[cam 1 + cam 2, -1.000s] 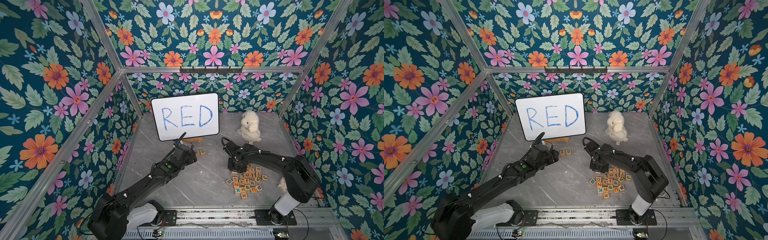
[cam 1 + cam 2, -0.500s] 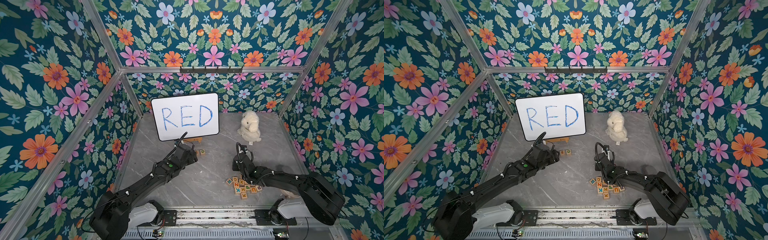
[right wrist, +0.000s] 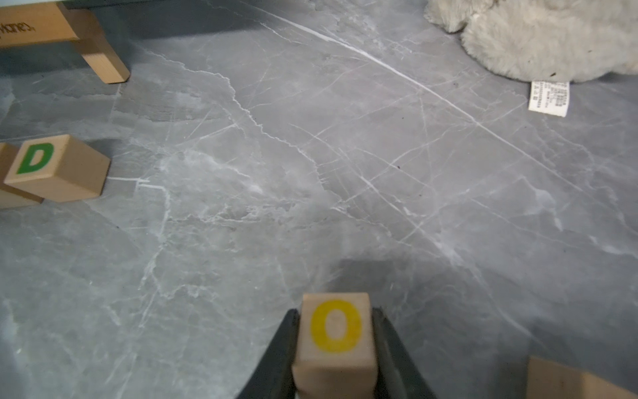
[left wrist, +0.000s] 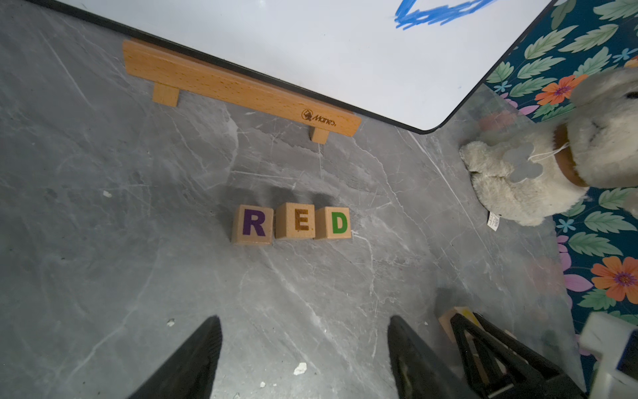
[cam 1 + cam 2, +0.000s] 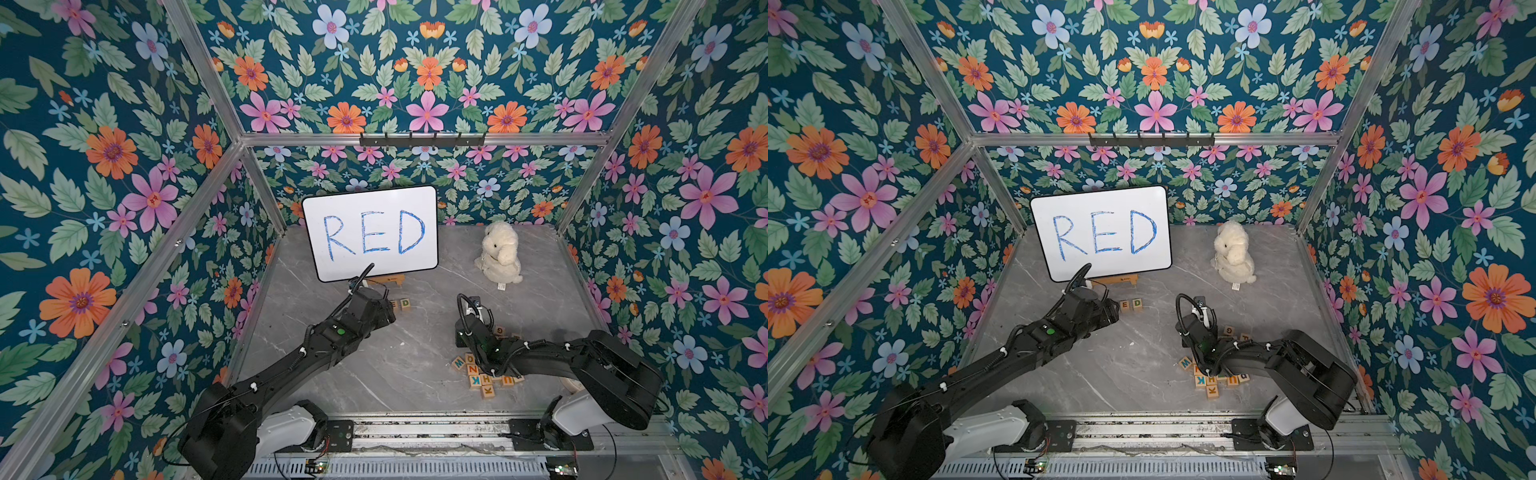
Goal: Assemble the uppercase word "red" with letter blocks
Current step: Place the letter block at the center of the board, then reset both arms
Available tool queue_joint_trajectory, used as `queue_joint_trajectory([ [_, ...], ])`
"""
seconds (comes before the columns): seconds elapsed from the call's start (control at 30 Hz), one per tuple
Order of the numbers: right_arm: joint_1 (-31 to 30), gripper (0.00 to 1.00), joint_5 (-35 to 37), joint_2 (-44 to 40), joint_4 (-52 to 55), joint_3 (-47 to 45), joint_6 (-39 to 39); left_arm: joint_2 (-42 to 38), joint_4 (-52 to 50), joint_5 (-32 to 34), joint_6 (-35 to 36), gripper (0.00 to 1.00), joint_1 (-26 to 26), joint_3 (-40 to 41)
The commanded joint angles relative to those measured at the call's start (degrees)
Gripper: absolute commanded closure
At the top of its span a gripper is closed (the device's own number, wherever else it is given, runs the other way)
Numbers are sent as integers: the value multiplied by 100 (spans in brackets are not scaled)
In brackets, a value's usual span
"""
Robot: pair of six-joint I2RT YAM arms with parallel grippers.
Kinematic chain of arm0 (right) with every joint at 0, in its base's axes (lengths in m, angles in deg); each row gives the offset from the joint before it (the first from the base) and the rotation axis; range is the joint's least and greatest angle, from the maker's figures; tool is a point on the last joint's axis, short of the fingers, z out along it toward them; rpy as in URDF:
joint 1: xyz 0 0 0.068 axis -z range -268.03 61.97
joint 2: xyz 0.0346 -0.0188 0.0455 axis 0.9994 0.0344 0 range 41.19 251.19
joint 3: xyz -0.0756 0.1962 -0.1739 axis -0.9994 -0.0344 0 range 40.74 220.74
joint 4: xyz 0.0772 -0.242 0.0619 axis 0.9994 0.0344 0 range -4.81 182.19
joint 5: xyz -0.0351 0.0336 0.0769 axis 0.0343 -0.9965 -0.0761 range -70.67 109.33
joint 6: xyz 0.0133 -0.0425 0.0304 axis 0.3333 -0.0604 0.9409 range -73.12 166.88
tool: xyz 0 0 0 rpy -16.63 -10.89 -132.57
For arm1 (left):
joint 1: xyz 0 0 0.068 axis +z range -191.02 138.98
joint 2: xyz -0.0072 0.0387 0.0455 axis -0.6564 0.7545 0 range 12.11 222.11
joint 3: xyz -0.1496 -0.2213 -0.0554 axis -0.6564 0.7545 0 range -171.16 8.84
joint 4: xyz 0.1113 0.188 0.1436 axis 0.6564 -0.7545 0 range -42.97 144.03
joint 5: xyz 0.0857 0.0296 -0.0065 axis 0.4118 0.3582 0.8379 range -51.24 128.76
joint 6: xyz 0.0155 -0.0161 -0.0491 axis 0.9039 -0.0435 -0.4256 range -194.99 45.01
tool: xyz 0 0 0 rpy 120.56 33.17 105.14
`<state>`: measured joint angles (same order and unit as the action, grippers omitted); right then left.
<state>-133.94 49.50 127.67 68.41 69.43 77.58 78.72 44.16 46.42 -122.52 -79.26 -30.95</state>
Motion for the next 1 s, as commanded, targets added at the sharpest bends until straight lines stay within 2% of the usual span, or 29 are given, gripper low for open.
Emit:
queue_joint_trajectory([
  [0.0,-13,70,36,-15,209,-96,254,-6,38,78,68,22,5,12],
  [0.17,-67,64,-12,-137,373,-272,365,-28,64,80,9,22,5,76],
  [0.23,-67,57,-35,-200,510,-277,401,-20,68,69,5,22,4,94],
  [0.33,-69,53,-63,-368,653,-298,431,-26,55,82,12,22,1,79],
  [0.5,-71,38,-139,-749,994,-253,463,-42,46,96,24,22,5,62],
  [0.77,-71,34,-135,-1908,2379,241,434,-72,-161,312,335,22,4,-110],
  [0.97,-59,34,118,-2917,3133,763,-223,-352,-156,761,1095,20,15,-385],
])
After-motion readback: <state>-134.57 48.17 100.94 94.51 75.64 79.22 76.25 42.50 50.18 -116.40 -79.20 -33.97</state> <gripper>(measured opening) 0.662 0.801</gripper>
